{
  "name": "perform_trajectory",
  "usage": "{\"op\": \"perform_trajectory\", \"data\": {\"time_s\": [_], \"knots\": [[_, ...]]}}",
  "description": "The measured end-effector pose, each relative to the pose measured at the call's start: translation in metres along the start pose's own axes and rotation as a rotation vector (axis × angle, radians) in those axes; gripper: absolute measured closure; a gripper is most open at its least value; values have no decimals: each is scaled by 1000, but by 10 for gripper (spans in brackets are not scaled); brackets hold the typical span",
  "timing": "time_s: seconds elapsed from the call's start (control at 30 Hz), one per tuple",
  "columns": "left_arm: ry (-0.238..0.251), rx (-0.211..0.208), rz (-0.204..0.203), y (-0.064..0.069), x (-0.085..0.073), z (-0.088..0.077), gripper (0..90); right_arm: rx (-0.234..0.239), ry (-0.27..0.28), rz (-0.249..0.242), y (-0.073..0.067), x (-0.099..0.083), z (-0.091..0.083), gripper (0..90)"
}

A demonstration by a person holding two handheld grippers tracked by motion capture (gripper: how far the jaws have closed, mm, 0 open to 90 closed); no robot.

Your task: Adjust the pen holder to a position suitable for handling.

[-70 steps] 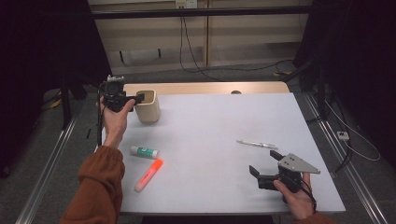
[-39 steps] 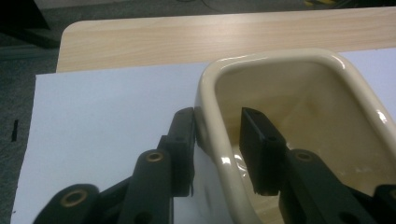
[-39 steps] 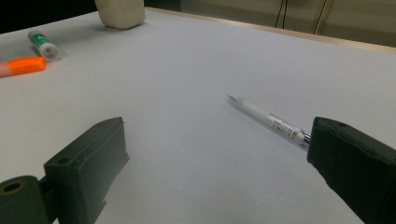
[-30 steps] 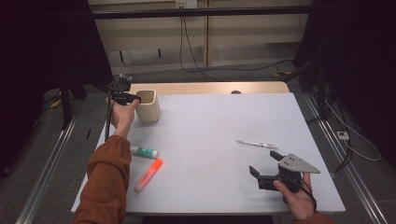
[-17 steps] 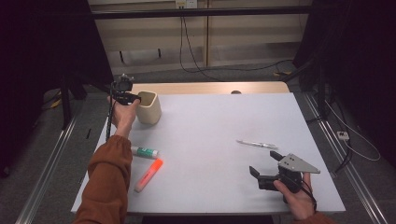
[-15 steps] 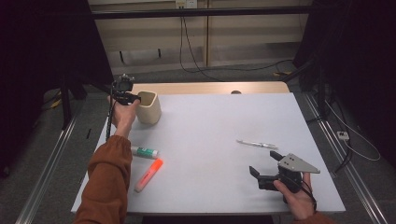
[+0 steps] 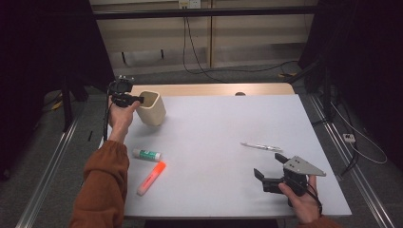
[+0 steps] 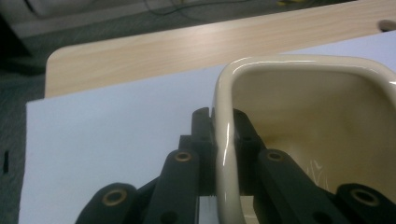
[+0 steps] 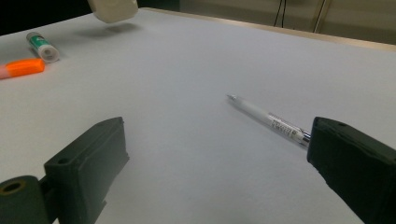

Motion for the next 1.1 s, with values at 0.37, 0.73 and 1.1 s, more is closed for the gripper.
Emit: {"op": "perform_trajectory", "data": {"time_s": [0.37, 0.73, 1.1], "knots": [[44, -105, 113, 36, 5, -7, 830, 0, 1, -2, 0, 0, -1, 45], [53, -210, 278, 69, 4, -12, 831, -1, 3, -4, 0, 0, -1, 45], [35, -340, 386, 100, -2, -6, 829, -1, 1, -2, 0, 0, 0, 44]]}}
Point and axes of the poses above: each handheld gripper's, and its own axes: z roughly forward along the jaws, x roughly out of its top, y roughly to its right, the point moved 3 cm from there along z, roughly forward along the jaws, and after that the axes turned 5 degrees about -y, right-handed, at the moved point
